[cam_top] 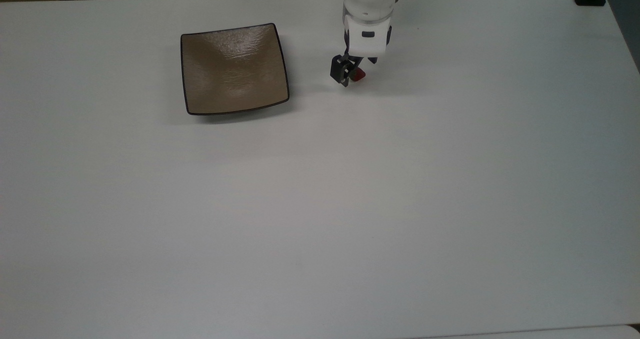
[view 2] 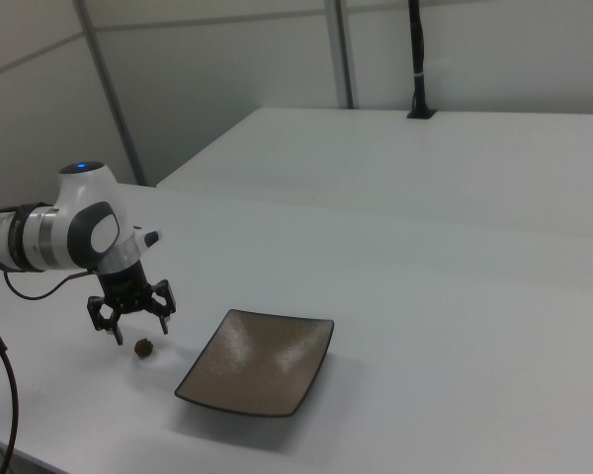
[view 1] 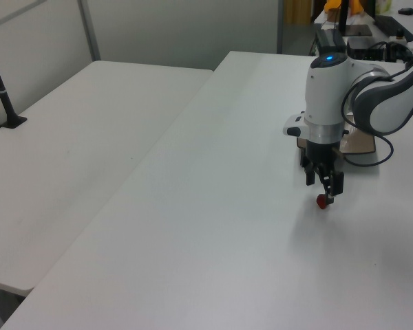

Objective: Strawberries on a ceramic plate
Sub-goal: 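Lower the gripper onto the strawberry and close it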

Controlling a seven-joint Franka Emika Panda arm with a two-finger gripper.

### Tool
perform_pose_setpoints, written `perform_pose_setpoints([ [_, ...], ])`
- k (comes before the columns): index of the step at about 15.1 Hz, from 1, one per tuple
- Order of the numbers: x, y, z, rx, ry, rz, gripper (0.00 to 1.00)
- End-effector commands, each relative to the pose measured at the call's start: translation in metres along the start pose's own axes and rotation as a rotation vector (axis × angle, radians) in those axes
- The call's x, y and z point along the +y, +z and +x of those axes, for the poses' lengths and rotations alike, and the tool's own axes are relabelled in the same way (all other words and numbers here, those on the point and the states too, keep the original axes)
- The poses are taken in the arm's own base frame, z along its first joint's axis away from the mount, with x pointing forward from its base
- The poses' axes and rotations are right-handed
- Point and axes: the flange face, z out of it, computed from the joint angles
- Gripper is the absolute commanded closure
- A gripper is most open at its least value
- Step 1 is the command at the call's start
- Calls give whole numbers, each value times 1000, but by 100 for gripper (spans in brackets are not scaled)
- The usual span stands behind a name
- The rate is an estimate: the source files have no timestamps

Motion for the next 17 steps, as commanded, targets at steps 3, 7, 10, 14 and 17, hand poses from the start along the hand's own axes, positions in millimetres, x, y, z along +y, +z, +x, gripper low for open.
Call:
perform_pose_setpoints([
  [3,-9,5,3,7,-36,-12,33],
  [7,-9,6,3,4,-36,-11,53],
  [10,-9,5,3,4,-36,-11,79],
  [14,-10,1,0,-8,-34,-9,96],
  [17,-10,-12,0,-7,-25,-13,96],
])
